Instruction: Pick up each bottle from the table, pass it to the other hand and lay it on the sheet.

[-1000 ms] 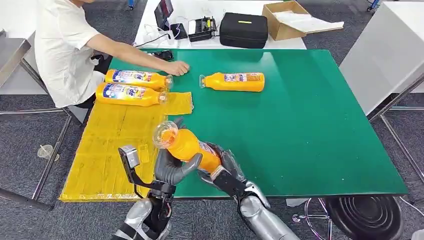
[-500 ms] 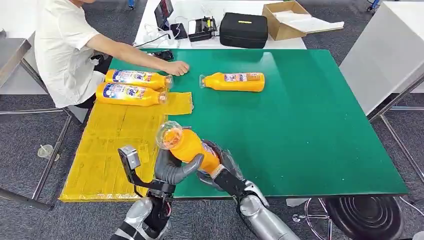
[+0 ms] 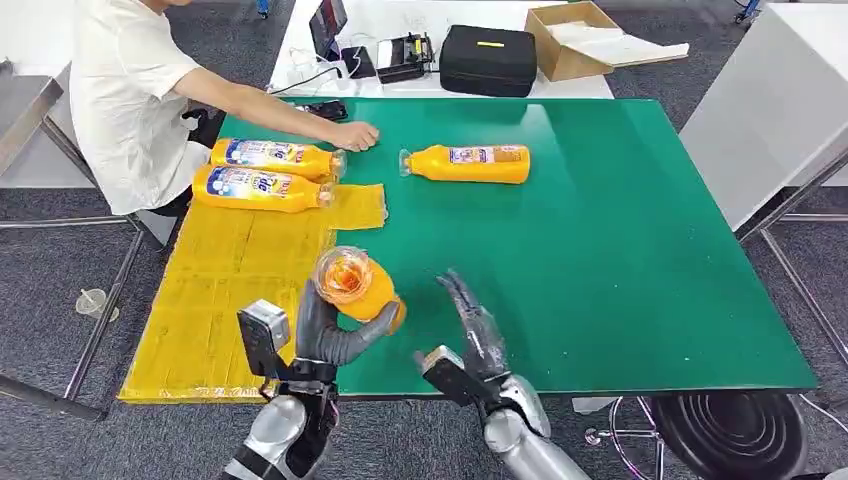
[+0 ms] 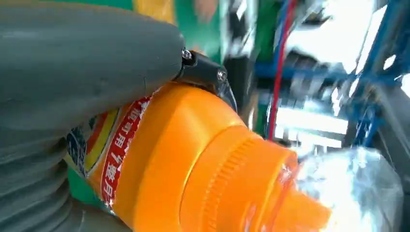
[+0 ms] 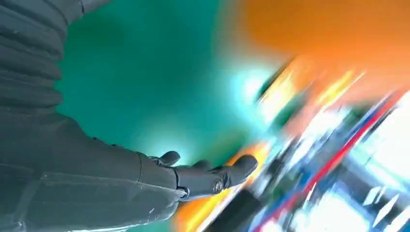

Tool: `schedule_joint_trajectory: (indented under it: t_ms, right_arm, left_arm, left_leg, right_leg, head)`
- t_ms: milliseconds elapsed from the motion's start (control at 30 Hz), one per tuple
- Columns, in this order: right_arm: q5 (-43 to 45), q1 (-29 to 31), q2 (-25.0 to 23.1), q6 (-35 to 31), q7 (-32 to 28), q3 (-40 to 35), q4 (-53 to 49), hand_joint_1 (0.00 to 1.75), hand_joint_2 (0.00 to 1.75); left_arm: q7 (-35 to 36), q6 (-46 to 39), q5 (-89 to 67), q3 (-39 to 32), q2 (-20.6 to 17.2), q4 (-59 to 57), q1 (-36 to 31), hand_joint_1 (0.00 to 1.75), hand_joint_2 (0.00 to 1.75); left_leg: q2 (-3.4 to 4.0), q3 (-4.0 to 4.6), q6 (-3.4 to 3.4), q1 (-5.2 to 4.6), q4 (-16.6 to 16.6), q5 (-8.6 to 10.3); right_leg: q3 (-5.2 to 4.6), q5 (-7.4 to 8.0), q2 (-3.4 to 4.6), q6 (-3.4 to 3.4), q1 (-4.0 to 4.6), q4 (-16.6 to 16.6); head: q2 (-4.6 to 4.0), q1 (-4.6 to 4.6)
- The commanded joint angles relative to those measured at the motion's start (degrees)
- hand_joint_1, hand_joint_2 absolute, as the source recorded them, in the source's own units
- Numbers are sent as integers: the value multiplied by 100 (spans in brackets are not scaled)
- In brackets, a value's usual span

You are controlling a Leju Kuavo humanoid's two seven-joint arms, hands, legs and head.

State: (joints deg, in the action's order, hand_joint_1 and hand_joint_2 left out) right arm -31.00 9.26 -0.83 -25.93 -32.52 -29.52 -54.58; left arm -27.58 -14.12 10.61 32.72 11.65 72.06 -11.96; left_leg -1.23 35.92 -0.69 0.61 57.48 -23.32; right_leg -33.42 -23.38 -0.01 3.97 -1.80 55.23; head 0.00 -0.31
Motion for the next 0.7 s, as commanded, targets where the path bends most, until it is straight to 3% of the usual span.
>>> schedule_joint_trajectory:
  t_ms: [33, 100, 133, 200, 333, 367, 500, 533, 700]
  right_arm:
    - [-429, -482, 224, -1407, 55, 1796, 414, 0, 175]
    - [-957, -784, -81, -1407, -374, 3034, -28, 0, 175]
    - [-628, -879, -149, -1407, -624, 3261, -213, 0, 175]
    - [-673, -1043, -236, -1407, -731, 3520, -552, 0, 175]
    - [-484, -1125, -279, -1273, -748, 3332, -566, 0, 175]
    - [-457, -1045, -260, -1184, -748, 3132, -434, 0, 175]
    - [-243, -847, -190, -1262, -748, 2561, -104, 0, 175]
    - [-195, -790, -187, -1264, -748, 2432, 6, 0, 0]
    - [-92, -735, -167, -1310, -748, 2268, 121, 0, 0]
  left_arm:
    - [-124, -846, -1226, -583, -524, 484, 268, 175, 175]
    - [-101, -1844, -2704, -761, -680, 407, 310, 175, 175]
    - [49, -2245, -3540, -905, -769, 265, 316, 175, 175]
    - [237, -1941, -3722, -1142, -782, 2, 271, 175, 175]
    - [760, -1934, -5024, -1144, -850, -1279, -230, 175, 175]
    - [1204, -2244, -6084, -1030, -938, -1967, -548, 175, 175]
    - [1445, -2323, -6734, -1100, -882, -3394, -1243, 175, 175]
    - [1433, -2099, -6702, -1124, -862, -3755, -1436, 175, 175]
    - [1427, -1879, -6648, -1184, -838, -4092, -1609, 175, 175]
  left_leg:
    - [17, -44, 0, 4, -2, -19]
    - [15, -35, 3, 2, -7, -14]
    - [5, -29, 4, -3, -10, -9]
    - [7, -18, 3, -3, -8, -5]
    - [9, -35, 2, 3, -10, -11]
    - [11, -32, 3, 4, -12, -7]
    - [10, -20, 4, 5, -11, 1]
    - [16, -32, 5, 7, -10, -2]
    - [25, -26, 8, 9, -4, 0]
  right_leg:
    - [44, -15, 3, -29, 10, -8]
    - [33, -12, 4, -27, 7, -6]
    - [22, -12, -5, -25, 1, -4]
    - [9, -6, 0, -17, 0, -3]
    - [31, -11, -2, -25, 8, -8]
    - [27, -7, 1, -23, 8, -10]
    - [9, 1, -1, -20, 7, -8]
    - [20, -1, 1, -30, 12, -8]
    - [15, 5, 11, -28, 13, -6]
  head:
    - [0, 2]
    - [0, 0]
    - [0, 0]
    - [0, 0]
    - [0, 2]
    - [0, 2]
    - [0, 2]
    - [0, 2]
    - [0, 2]
